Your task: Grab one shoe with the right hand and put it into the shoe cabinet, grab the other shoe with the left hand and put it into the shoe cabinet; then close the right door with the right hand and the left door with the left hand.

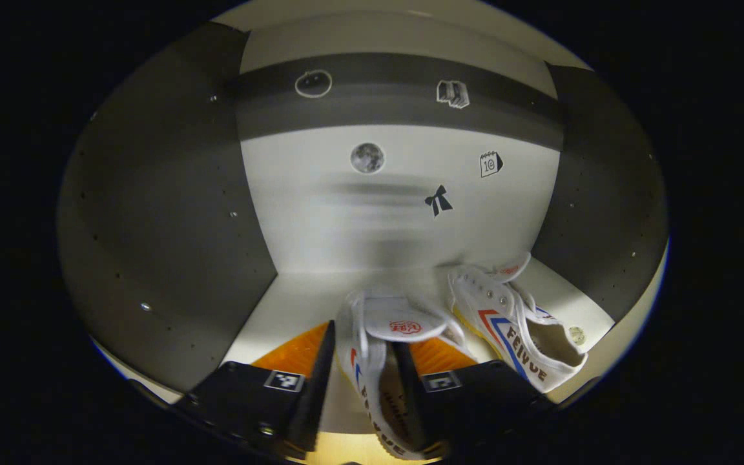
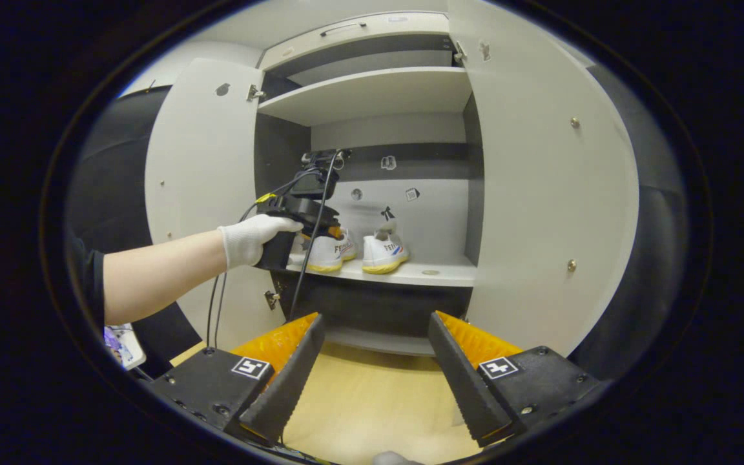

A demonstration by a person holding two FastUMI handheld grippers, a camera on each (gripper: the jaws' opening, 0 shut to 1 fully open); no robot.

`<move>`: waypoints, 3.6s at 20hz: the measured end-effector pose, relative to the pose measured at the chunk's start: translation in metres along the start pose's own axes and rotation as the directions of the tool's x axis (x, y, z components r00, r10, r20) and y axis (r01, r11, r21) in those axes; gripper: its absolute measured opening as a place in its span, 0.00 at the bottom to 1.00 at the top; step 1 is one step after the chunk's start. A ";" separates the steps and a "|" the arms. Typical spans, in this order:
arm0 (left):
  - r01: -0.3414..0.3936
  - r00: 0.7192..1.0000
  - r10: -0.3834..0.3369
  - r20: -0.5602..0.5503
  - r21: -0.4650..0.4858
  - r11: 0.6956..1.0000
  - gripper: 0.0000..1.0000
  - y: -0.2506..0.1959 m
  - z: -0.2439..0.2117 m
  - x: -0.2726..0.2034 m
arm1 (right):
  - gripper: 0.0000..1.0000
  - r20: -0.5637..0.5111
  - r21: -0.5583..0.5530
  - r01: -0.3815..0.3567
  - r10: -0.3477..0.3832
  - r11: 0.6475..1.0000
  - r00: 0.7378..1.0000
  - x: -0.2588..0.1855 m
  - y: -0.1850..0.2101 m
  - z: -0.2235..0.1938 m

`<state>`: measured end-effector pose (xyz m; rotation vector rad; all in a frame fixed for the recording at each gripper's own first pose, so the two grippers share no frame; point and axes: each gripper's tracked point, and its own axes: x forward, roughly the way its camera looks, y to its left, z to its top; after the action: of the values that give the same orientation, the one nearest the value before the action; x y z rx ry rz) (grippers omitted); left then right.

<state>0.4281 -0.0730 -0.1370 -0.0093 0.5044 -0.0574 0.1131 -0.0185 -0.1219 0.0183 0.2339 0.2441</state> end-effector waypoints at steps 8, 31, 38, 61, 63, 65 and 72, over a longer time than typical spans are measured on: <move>-0.020 0.978 0.018 0.206 0.007 1.000 0.97 0.002 0.032 -0.076 | 1.00 0.060 0.002 0.052 -0.052 0.999 0.997 -0.002 0.001 0.026; -0.054 0.875 0.040 0.482 0.015 0.998 0.96 0.038 -0.085 -0.384 | 1.00 0.192 0.025 0.241 -0.241 0.970 0.951 -0.099 -0.020 0.055; -0.054 0.873 0.036 0.486 0.023 0.998 0.96 0.025 -0.088 -0.396 | 1.00 0.215 0.018 0.336 -0.332 0.942 0.919 -0.131 -0.079 0.067; -0.114 0.869 0.113 0.481 -0.026 0.993 0.96 0.000 -0.090 -0.407 | 0.88 0.184 0.000 0.321 -0.316 0.947 0.931 -0.089 -0.155 0.097; -0.120 0.871 0.119 0.476 -0.027 0.992 0.96 0.006 -0.092 -0.408 | 0.88 0.184 -0.002 0.281 -0.276 0.960 0.943 -0.080 -0.131 0.098; -0.130 0.871 0.128 0.474 -0.029 0.991 0.96 0.014 -0.093 -0.411 | 0.87 0.182 -0.005 0.222 -0.217 0.975 0.959 -0.067 -0.101 0.099; -0.148 0.874 0.152 0.462 -0.045 0.988 0.96 0.042 -0.097 -0.417 | 1.00 0.196 0.001 0.106 -0.104 0.994 0.975 -0.043 -0.029 0.108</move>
<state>0.0192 -0.0066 -0.0222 0.0087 0.0217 0.0994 0.1040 -0.0563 -0.0084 0.0201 0.0368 0.1365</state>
